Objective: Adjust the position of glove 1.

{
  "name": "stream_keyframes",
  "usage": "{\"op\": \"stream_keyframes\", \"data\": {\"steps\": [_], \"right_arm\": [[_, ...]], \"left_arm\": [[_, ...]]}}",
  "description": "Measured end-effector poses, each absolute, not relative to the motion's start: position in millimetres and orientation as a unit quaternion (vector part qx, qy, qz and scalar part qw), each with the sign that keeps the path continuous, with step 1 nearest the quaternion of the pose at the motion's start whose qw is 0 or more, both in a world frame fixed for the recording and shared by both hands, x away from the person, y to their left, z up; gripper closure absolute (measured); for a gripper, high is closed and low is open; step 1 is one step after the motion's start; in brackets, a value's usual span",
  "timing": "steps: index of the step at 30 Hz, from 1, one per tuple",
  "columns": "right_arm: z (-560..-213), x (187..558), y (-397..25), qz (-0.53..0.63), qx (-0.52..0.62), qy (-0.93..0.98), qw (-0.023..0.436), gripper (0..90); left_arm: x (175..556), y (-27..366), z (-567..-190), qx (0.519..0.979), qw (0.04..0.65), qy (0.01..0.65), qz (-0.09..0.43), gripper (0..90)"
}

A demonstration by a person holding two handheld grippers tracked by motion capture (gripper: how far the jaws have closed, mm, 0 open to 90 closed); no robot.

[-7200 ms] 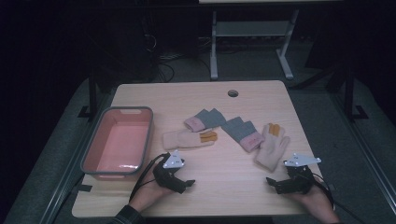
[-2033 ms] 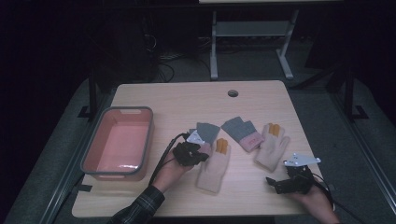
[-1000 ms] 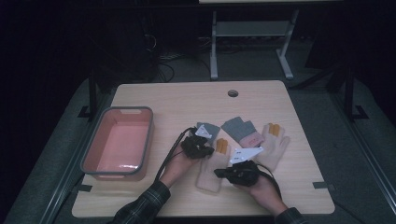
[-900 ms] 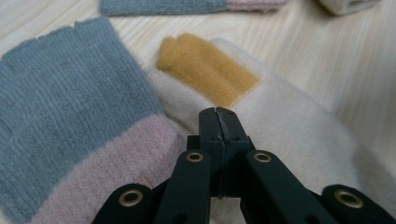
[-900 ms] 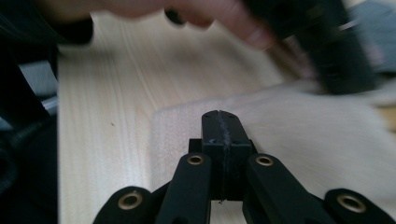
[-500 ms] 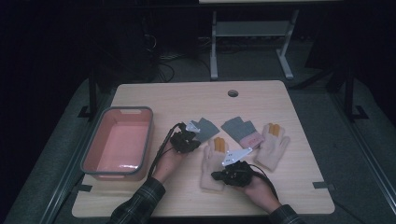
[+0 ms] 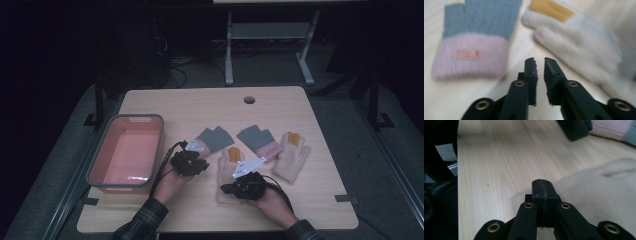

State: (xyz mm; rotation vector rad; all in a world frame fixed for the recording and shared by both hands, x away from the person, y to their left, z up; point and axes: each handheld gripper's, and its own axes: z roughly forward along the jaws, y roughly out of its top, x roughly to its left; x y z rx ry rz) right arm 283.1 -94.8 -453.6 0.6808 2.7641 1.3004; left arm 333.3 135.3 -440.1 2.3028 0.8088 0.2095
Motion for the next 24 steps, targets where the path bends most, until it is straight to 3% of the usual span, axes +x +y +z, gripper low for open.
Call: {"op": "stream_keyframes", "data": {"steps": [6,11,18,24], "right_arm": [[-459.2,292.8,-70.1,0.398,0.215,0.892,-0.001,90.0],[-461.1,292.5,-75.7,0.385,0.225,0.895,-0.01,90.0],[-460.7,285.7,-102.7,0.37,0.236,0.899,-0.007,90.0],[-458.4,283.1,-129.3,0.359,0.251,0.899,0.003,90.0]], "left_arm": [[307.5,148.1,-451.0,0.891,0.331,0.301,0.076,53.5],[301.0,155.0,-456.4,0.891,0.333,0.298,0.08,36.9],[299.6,151.6,-459.4,0.898,0.332,0.28,0.073,23.8],[297.3,146.5,-463.1,0.906,0.326,0.262,0.071,18.1]]}}
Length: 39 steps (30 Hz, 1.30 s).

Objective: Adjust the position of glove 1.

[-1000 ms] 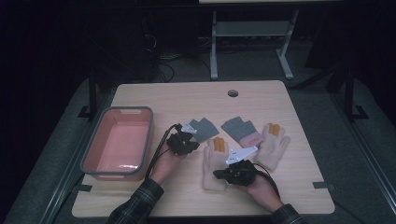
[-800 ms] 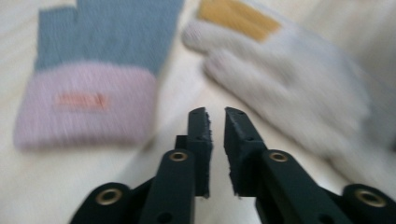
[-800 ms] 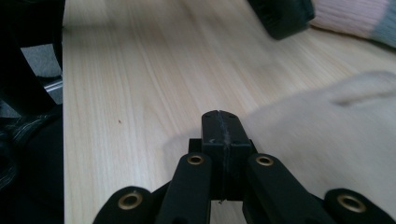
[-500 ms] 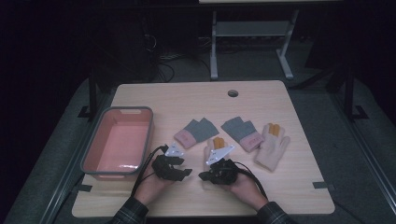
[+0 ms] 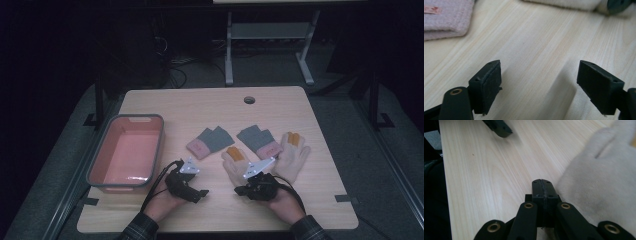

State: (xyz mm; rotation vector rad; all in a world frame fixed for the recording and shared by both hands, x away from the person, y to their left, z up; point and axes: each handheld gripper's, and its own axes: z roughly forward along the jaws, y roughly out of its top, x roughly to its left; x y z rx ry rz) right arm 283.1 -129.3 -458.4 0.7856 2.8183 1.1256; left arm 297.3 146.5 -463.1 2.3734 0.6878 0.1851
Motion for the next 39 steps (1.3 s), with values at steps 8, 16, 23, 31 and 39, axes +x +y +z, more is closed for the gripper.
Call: {"op": "stream_keyframes", "data": {"steps": [8,16,23,31,39], "right_arm": [[-458.5,279.5,-155.1,0.357,0.27,0.894,0.01,90.0],[-449.9,277.4,-168.8,0.379,0.274,0.884,0.017,83.3],[-434.6,280.1,-203.1,0.405,0.326,0.853,0.045,73.7],[-437.5,289.5,-256.0,0.388,0.405,0.822,0.096,70.4],[-441.6,301.5,-257.2,0.382,0.426,0.812,0.115,88.8]], "left_arm": [[291.6,151.8,-466.3,0.907,0.327,0.253,0.081,14.3],[287.6,161.6,-470.9,0.901,0.344,0.245,0.095,12.7],[287.7,166.1,-476.3,0.892,0.373,0.236,0.1,12.3],[288.4,166.6,-477.1,0.89,0.378,0.234,0.1,12.4],[289.1,166.1,-477.1,0.89,0.378,0.233,0.099,12.4]]}}
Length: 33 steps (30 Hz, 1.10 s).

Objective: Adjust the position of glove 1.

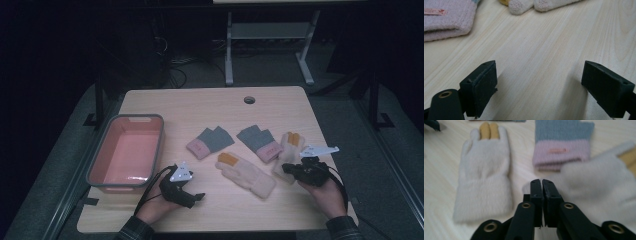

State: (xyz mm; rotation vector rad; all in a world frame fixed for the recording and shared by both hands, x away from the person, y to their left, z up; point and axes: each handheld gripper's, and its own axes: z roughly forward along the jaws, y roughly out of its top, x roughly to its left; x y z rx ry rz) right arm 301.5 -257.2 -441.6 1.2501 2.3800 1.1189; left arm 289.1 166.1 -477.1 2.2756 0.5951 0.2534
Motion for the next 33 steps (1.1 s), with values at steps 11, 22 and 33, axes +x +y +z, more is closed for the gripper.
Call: {"op": "stream_keyframes", "data": {"steps": [11,22,33], "right_arm": [[-452.3,331.0,-224.4,0.352,0.413,0.832,0.114,90.0],[-453.6,306.9,-268.9,0.332,0.456,0.819,0.107,90.0],[-445.2,297.4,-309.2,0.356,0.462,0.803,0.123,84.0]], "left_arm": [[289.6,165.6,-477.1,0.89,0.378,0.234,0.099,12.4],[289.5,165.6,-477.2,0.89,0.379,0.234,0.1,12.4],[289.3,165.6,-477.2,0.89,0.379,0.235,0.1,12.5]]}}
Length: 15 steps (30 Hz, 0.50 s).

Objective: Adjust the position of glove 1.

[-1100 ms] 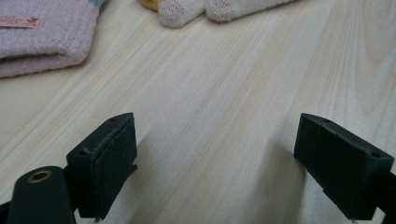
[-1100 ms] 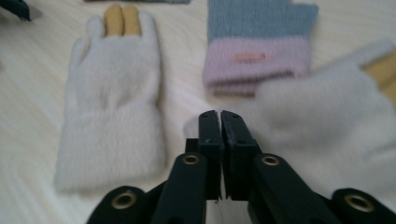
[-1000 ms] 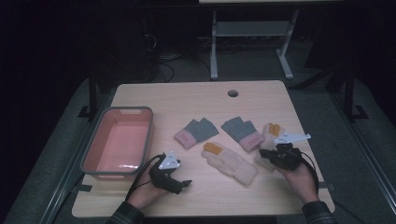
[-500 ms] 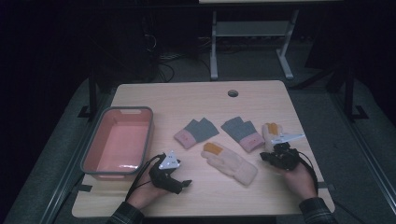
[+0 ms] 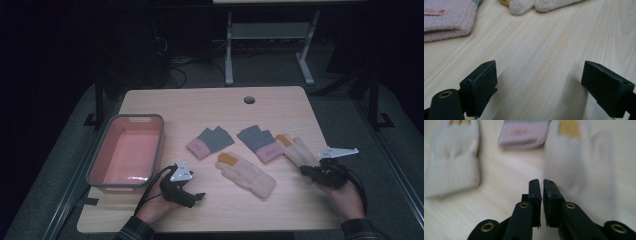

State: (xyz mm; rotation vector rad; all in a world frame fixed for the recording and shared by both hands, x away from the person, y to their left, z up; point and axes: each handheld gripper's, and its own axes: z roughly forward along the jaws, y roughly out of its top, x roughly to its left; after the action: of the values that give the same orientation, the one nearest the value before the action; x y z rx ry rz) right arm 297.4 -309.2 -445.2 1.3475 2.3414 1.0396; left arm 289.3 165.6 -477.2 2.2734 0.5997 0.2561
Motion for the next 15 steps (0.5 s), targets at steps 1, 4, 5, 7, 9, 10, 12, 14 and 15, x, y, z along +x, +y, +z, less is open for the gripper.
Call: {"op": "stream_keyframes", "data": {"steps": [1,4,5,7,9,10,12,14,15], "right_arm": [[-440.2,301.4,-312.6,0.363,0.465,0.797,0.13,82.7],[-433.8,319.8,-323.9,0.373,0.48,0.782,0.139,79.7],[-434.5,325.6,-327.0,0.372,0.485,0.779,0.14,79.1],[-437.7,336.5,-333.3,0.369,0.494,0.775,0.14,77.9],[-442.2,345.7,-341.3,0.365,0.506,0.769,0.141,76.9],[-443.8,348.3,-344.5,0.363,0.51,0.767,0.142,76.7],[-447.9,353.3,-351.7,0.363,0.521,0.76,0.138,75.6],[-451.7,356.6,-356.3,0.359,0.53,0.756,0.137,75.1],[-453.7,357.5,-358.0,0.362,0.531,0.754,0.134,73.9]], "left_arm": [[289.3,165.6,-477.2,0.89,0.379,0.235,0.1,12.4],[289.4,165.6,-477.1,0.89,0.378,0.235,0.1,12.4],[289.3,165.6,-477.1,0.89,0.378,0.235,0.1,12.4],[289.4,165.7,-476.9,0.89,0.377,0.235,0.099,12.4],[289.4,165.7,-476.9,0.891,0.377,0.235,0.099,12.4],[289.4,165.7,-476.9,0.891,0.377,0.235,0.099,12.4],[289.5,165.7,-476.8,0.891,0.377,0.235,0.099,12.4],[289.5,165.7,-476.8,0.891,0.377,0.235,0.099,12.4],[289.4,165.7,-476.9,0.891,0.377,0.235,0.099,12.4]]}}
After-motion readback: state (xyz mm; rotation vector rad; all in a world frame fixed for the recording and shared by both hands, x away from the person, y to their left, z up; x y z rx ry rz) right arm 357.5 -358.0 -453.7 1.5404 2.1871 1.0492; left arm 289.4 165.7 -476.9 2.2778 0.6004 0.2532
